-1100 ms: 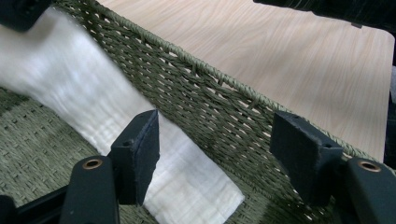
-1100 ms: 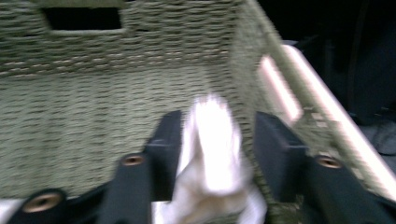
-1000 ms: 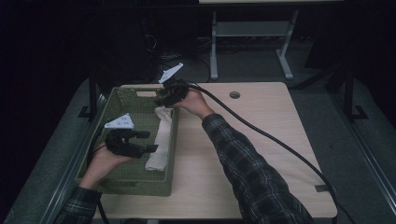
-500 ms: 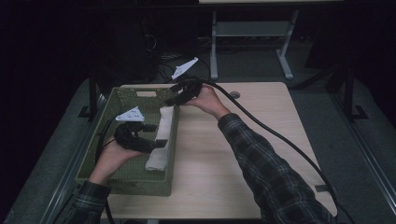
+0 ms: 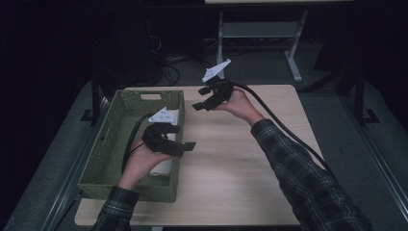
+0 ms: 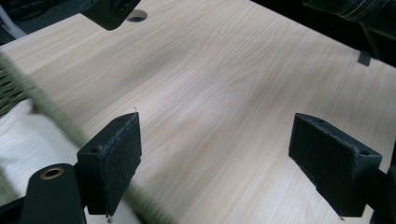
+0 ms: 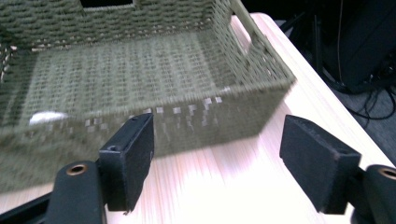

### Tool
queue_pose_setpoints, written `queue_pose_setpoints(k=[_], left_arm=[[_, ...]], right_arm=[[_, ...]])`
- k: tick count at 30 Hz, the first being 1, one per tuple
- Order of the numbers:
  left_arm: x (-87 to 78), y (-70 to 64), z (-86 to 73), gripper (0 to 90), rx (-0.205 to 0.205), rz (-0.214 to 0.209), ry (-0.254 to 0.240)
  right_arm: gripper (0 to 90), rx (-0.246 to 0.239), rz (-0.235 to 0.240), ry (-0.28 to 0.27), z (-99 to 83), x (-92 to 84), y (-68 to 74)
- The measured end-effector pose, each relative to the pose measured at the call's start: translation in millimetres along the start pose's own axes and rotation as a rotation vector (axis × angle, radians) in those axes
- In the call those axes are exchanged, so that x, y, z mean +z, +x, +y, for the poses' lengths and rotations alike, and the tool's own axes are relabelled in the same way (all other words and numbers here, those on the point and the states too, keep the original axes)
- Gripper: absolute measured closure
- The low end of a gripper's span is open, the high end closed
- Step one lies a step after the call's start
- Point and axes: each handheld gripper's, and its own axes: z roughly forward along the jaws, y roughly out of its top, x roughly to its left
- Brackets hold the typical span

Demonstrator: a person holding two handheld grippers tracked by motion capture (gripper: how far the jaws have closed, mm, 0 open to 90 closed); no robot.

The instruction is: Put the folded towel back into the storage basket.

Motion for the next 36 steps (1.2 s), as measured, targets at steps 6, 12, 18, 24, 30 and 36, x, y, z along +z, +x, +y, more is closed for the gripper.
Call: queue_pose_setpoints(k=[6, 12, 18, 24, 30, 36], left_arm=[[22.0, -18.4, 9.9, 16.4, 0.005, -0.009, 0.0], [39.0, -29.2, 15.4, 16.4, 0.023, -0.015, 0.007], [56.0, -40.0, 17.0, 16.4, 0.031, -0.001, 0.013], [71.1, -48.9, 13.4, 16.4, 0.031, 0.003, 0.012], [90.2, -59.1, 6.4, 16.4, 0.046, -0.008, 0.04], [105.2, -65.1, -1.7, 16.5, 0.047, -0.027, 0.053]], right_arm=[[23.7, 0.02, -0.035, -0.006, -26.6, -29.3, -1.3], [22.8, 0.037, -0.062, -0.016, -50.9, -48.8, -0.3], [21.2, 0.071, -0.1, -0.008, -82.3, -65.2, 2.4], [19.8, 0.118, -0.118, 0.011, -110.7, -74.1, 6.3], [18.8, 0.161, -0.135, 0.016, -140.6, -79.4, 13.9], [18.2, 0.206, -0.144, 0.028, -168.2, -82.7, 20.8]])
